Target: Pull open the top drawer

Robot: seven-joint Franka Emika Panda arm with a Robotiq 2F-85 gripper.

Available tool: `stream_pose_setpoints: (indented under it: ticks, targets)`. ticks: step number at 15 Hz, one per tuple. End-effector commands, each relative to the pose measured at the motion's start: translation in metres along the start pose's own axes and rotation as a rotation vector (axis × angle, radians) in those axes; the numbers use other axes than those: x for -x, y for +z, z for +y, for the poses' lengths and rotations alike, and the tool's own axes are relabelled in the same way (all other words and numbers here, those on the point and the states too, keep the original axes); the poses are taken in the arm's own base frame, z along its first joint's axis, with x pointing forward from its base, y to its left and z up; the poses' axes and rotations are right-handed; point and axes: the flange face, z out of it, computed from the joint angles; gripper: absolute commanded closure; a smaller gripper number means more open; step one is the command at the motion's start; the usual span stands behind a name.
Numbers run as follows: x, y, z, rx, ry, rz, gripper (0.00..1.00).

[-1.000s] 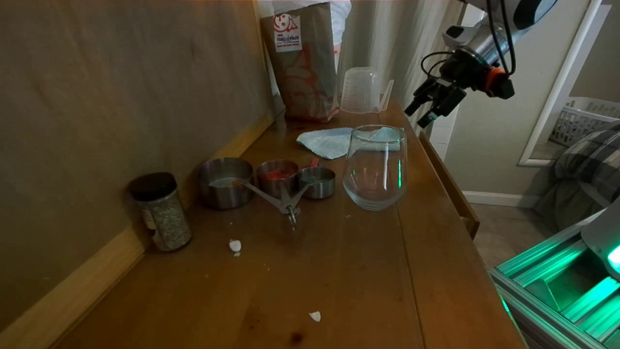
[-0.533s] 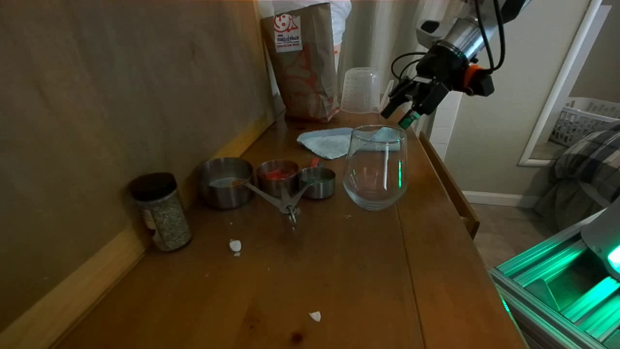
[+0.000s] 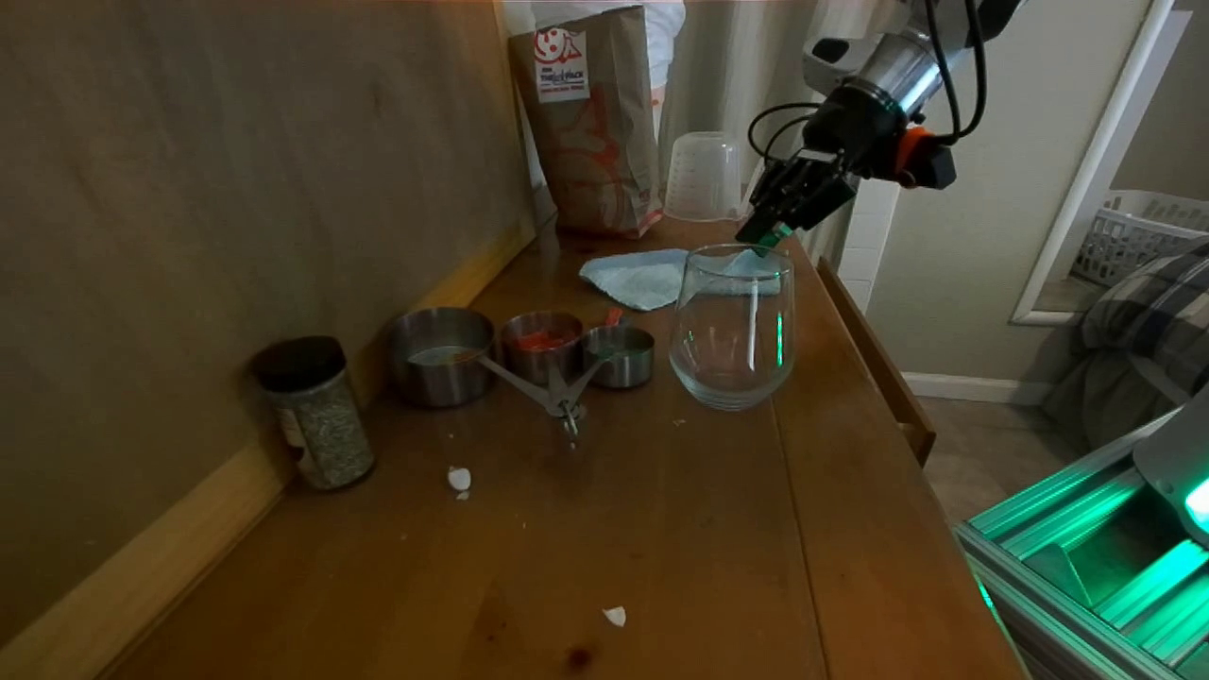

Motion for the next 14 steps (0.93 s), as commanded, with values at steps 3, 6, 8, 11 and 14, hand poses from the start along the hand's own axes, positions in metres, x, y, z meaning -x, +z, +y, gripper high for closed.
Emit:
stream_pose_setpoints:
  ticks: [3,6,8,11,14]
  targets:
    - [0.013,-0.01,0.006,0.03,0.003,0.013,1.0]
    - [0.021,-0.009,0.005,0.019,0.018,0.023,1.0]
    - [0.027,-0.005,0.004,0.01,0.024,0.023,1.0]
    - [0.032,0.001,0.003,-0.012,0.033,0.025,1.0]
    - [0.039,0.005,0.003,-0.017,0.049,0.007,1.0]
